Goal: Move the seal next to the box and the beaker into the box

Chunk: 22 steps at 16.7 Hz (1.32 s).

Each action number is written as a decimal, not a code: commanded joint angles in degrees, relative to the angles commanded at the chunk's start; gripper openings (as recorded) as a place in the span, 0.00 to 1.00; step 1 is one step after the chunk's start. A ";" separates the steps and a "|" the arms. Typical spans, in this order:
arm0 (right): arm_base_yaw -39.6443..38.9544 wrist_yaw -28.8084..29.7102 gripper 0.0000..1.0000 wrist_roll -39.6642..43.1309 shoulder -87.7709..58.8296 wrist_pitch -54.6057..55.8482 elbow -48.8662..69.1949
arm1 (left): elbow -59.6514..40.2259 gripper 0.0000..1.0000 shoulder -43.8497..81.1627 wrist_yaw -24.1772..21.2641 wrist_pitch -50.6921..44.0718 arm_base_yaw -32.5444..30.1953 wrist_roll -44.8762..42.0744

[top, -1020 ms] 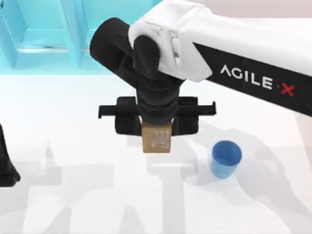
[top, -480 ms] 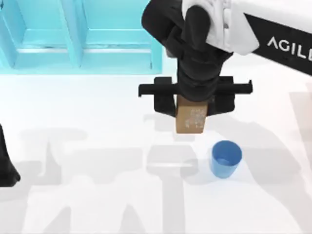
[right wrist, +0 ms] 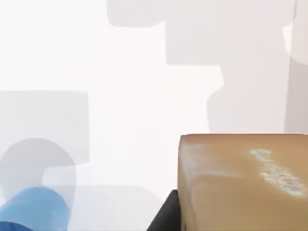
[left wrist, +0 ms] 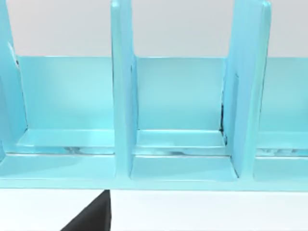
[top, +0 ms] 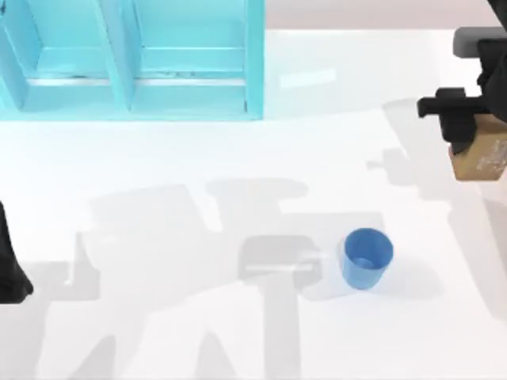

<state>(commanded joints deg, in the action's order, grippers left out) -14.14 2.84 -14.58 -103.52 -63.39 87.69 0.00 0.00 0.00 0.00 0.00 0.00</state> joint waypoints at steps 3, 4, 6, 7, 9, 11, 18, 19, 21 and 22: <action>3.75 -0.79 0.00 3.75 2.41 0.80 -2.81 | 0.00 1.00 0.00 0.00 0.00 0.00 0.00; 3.85 -0.81 0.00 3.84 2.47 0.82 -2.88 | 0.00 1.00 0.00 0.00 0.00 0.00 0.00; 3.85 -0.81 0.00 3.84 2.47 0.82 -2.88 | 0.00 1.00 0.00 0.00 0.00 0.00 0.00; 3.65 -0.65 0.00 3.70 2.16 0.69 -2.75 | 0.00 1.00 0.00 0.00 0.00 0.00 0.00; 3.67 -0.69 0.00 3.71 1.85 1.67 -3.53 | 0.00 1.00 0.00 0.00 0.00 0.00 0.00; 3.83 -0.71 0.00 3.68 1.07 4.79 -5.60 | 0.00 1.00 0.00 0.00 0.00 0.00 0.00; 3.97 -0.81 0.00 3.90 -1.85 14.56 -12.30 | 0.00 1.00 0.00 0.00 0.00 0.00 0.00; 3.97 -0.81 0.00 3.90 -1.85 14.56 -12.30 | 0.00 1.00 0.00 0.00 0.00 0.00 0.00; 3.97 -0.81 0.08 3.90 -1.85 14.56 -12.30 | 0.00 1.00 0.00 0.00 0.00 0.00 0.00; 3.97 -0.81 0.15 3.90 -1.85 14.56 -12.30 | 0.00 1.00 0.00 0.00 0.00 0.00 0.00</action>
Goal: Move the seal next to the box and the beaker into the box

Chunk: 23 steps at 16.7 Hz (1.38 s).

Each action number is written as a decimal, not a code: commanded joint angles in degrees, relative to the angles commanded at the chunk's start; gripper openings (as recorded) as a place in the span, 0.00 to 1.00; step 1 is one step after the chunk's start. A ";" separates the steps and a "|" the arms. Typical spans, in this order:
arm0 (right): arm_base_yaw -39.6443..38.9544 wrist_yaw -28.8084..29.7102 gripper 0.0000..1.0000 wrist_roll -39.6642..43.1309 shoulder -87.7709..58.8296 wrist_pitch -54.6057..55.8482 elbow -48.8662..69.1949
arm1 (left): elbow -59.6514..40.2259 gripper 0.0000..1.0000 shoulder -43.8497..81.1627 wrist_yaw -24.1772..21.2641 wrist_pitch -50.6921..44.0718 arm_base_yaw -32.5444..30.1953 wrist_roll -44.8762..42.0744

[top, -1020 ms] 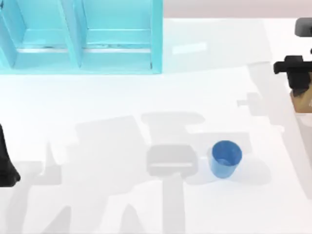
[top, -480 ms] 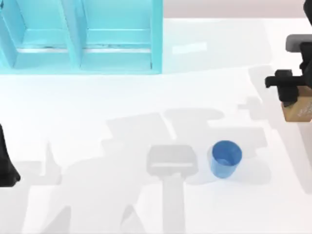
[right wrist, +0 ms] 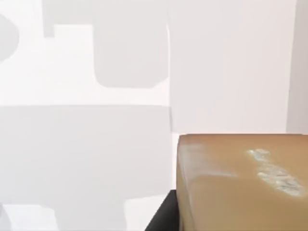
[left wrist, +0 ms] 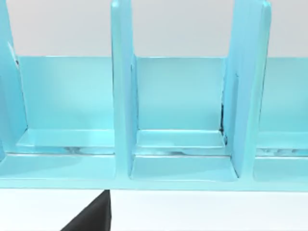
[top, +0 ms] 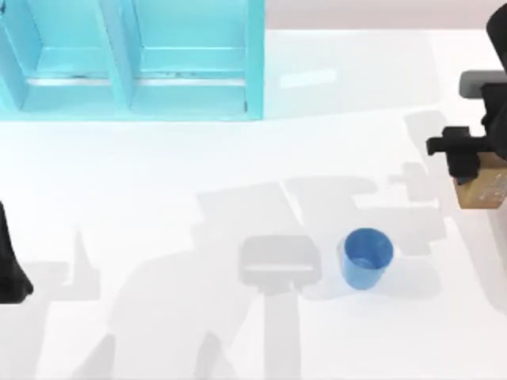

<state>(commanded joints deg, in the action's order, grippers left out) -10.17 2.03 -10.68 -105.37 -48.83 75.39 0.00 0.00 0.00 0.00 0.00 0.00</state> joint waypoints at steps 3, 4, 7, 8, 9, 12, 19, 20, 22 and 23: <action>0.00 0.00 0.38 0.00 0.00 0.00 0.00 | 0.00 1.00 0.00 0.00 0.00 0.00 0.00; 0.00 0.00 0.45 0.00 0.00 0.00 0.00 | 0.00 1.00 0.00 0.00 0.00 0.00 0.00; 0.00 0.00 0.68 0.00 0.00 0.00 0.00 | 0.00 1.00 0.00 0.00 0.00 0.00 0.00; 0.00 0.00 0.75 0.00 0.00 0.00 0.00 | 0.00 1.00 0.00 0.00 0.00 0.00 0.00; 0.00 0.00 0.83 0.00 0.00 0.00 0.00 | 0.00 1.00 0.00 0.00 0.00 0.00 0.00; 0.00 0.00 1.00 0.00 0.00 0.00 0.00 | 0.00 1.00 0.00 0.00 0.00 0.00 0.00; 0.00 0.00 1.00 0.00 0.00 0.00 0.00 | 0.00 1.00 0.00 0.00 0.00 0.00 0.00; -0.07 0.00 1.00 0.00 0.02 -0.01 0.01 | 0.00 1.00 0.00 0.00 0.00 0.00 0.00; -0.16 -0.06 1.00 0.06 0.01 -0.92 0.94 | 0.00 1.00 0.00 0.00 0.00 0.00 0.00; -0.18 -0.07 1.00 0.08 0.05 -2.24 2.28 | 0.00 1.00 0.00 0.00 0.00 0.00 0.00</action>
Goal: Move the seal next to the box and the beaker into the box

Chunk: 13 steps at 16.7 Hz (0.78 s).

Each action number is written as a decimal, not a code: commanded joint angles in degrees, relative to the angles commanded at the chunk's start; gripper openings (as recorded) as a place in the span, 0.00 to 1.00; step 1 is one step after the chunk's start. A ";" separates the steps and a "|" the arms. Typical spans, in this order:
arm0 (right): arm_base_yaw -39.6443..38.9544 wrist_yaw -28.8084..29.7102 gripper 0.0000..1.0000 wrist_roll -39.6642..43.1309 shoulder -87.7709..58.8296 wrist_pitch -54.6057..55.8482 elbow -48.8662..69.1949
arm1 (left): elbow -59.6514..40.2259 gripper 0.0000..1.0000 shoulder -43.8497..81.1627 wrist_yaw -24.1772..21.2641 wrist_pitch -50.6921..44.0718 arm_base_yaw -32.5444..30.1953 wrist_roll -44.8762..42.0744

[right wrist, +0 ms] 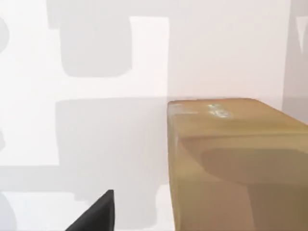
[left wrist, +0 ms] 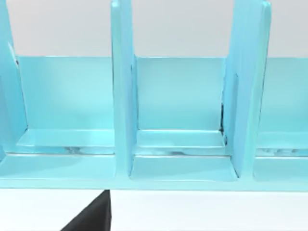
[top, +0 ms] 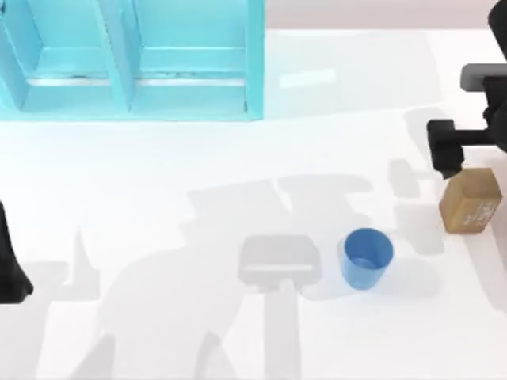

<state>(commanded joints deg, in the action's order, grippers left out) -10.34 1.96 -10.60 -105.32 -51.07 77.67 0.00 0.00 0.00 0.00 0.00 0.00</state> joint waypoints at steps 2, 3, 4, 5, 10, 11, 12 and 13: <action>0.08 0.08 1.00 0.00 0.28 -4.45 4.33 | 0.00 1.00 0.00 0.00 0.00 0.00 0.00; 0.14 0.12 1.00 0.00 0.48 -7.49 6.99 | 0.00 1.00 0.00 0.00 0.00 0.00 0.00; 0.20 0.13 1.00 0.01 0.72 -10.83 9.70 | 0.00 1.00 0.00 0.00 0.00 0.00 0.00; 0.24 0.10 1.00 0.04 0.99 -13.87 12.25 | 0.00 1.00 0.00 0.00 0.00 0.00 0.00; 0.33 0.01 1.00 0.17 1.92 -20.12 18.14 | 0.00 1.00 0.00 0.00 0.00 0.00 0.00; 0.33 0.01 1.00 0.17 1.92 -20.12 18.14 | 0.00 1.00 0.00 0.00 0.00 0.00 0.00; 0.33 0.01 1.00 0.17 1.92 -20.12 18.14 | 0.00 1.00 0.00 0.00 0.00 0.00 0.00; 0.18 0.01 1.00 0.16 1.72 -19.97 18.02 | 0.00 1.00 0.00 0.00 0.00 0.00 0.00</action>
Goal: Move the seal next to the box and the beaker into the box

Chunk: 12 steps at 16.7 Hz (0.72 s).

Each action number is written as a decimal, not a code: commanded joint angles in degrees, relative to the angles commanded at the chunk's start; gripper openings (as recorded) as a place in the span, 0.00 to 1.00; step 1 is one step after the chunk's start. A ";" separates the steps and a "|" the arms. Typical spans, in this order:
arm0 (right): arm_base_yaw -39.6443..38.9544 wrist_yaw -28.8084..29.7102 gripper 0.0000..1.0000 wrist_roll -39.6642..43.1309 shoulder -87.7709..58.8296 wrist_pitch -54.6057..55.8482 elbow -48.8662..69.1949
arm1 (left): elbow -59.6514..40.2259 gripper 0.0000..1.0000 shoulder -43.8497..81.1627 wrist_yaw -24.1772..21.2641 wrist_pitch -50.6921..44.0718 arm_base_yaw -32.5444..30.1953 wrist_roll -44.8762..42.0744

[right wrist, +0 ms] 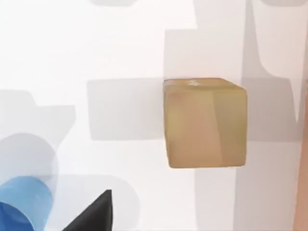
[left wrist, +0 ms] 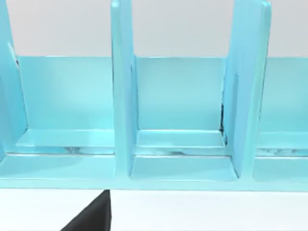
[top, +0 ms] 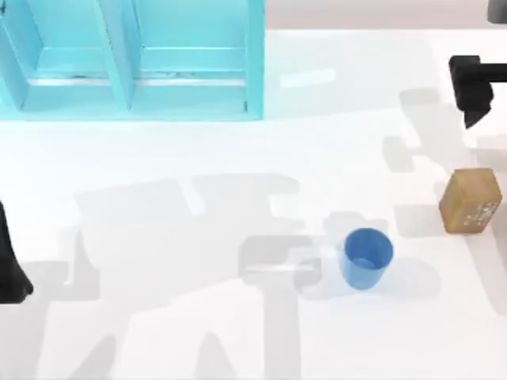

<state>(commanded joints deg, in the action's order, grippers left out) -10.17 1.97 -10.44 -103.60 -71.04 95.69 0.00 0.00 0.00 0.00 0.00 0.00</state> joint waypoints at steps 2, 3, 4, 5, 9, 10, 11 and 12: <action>-0.82 -0.06 1.00 -0.88 -0.12 0.15 -0.48 | 0.00 1.00 0.00 0.00 0.00 0.00 0.00; -1.99 -0.17 1.00 -2.13 -0.30 0.35 -1.15 | 0.00 1.00 0.00 0.00 0.00 0.00 0.00; -3.58 -0.34 1.00 -3.82 -0.54 0.63 -2.07 | 0.00 1.00 0.00 0.00 0.00 0.00 0.00; -5.52 -0.55 1.00 -5.84 -0.83 0.97 -3.20 | 0.00 1.00 0.00 0.00 0.00 0.00 0.00; -14.51 -1.35 1.00 -15.09 -2.09 2.51 -8.56 | 0.00 1.00 0.00 0.00 0.00 0.00 0.00; -16.53 -1.55 1.00 -17.11 -2.32 2.89 -9.78 | 0.00 1.00 0.00 0.00 0.00 0.00 0.00; -18.19 -1.73 1.00 -18.75 -2.51 3.21 -10.79 | 0.00 1.00 0.00 0.00 0.00 0.00 0.00; -19.32 -1.87 1.00 -19.88 -2.64 3.43 -11.51 | 0.00 1.00 0.00 0.00 0.00 0.00 0.00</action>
<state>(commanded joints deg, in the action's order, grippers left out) -29.49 0.10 -30.31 -106.24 -67.61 84.18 0.00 0.00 0.00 0.00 0.00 0.00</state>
